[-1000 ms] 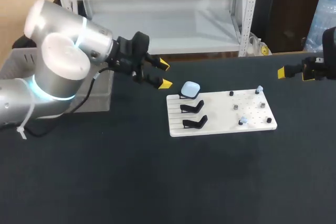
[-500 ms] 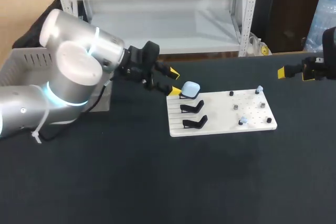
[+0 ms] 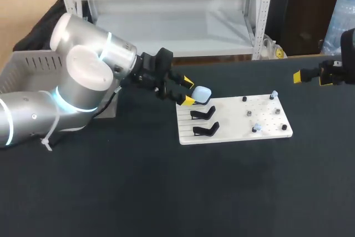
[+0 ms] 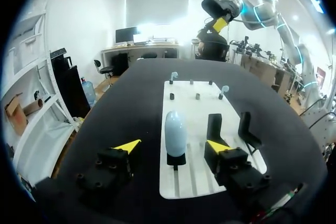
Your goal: Pick up each earbud case from the left stands, insert the matching earbuds, close the lid, and place the case in the box.
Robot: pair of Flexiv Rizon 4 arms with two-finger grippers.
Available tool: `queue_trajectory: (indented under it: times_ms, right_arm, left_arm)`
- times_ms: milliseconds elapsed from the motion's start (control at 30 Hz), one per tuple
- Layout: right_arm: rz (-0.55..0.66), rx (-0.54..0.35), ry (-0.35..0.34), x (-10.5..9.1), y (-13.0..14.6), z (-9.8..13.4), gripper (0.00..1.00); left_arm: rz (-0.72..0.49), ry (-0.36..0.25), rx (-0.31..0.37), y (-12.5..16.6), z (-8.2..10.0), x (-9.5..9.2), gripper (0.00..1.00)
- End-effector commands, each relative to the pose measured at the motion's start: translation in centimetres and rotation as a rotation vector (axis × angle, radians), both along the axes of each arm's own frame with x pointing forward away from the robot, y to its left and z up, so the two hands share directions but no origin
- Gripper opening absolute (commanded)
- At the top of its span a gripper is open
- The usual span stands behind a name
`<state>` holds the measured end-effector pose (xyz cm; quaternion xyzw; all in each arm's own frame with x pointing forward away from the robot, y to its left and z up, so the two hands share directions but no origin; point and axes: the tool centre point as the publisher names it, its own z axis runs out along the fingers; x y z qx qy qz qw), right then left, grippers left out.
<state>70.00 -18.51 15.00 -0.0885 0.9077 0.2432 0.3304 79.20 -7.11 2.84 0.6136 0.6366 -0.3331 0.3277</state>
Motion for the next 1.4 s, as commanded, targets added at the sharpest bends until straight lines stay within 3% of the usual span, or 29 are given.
queue_trajectory:
  times_ms: [33, 267, 633, 833, 1133, 1400]
  right_arm:
    - [0.000, 0.000, 0.000, 0.0, 0.0, 0.0, 1.00]
    - [0.000, 0.000, 0.000, 0.0, 0.0, 0.0, 1.00]
    - [0.000, 0.000, 0.000, 0.0, 0.0, 0.0, 1.00]
    - [0.000, 0.000, 0.000, 0.0, 0.0, 0.0, 1.00]
    - [0.000, 0.000, 0.000, 0.0, 0.0, 0.0, 1.00]
    - [0.000, 0.000, 0.000, 0.0, 0.0, 0.0, 1.00]
  left_arm:
    - [-0.006, 0.008, 0.003, -0.6, -0.3, 0.7, 0.75]
    - [-0.002, 0.012, -0.001, -1.1, -0.5, 0.8, 0.63]
    - [0.011, 0.023, -0.006, -1.4, -0.7, 0.9, 0.59]
    - [0.013, 0.030, -0.010, -1.5, -0.8, 0.7, 0.51]
    - [0.006, 0.038, -0.016, -1.8, -0.9, 0.2, 0.56]
    - [0.005, 0.044, -0.016, -2.0, -1.2, 0.0, 0.53]
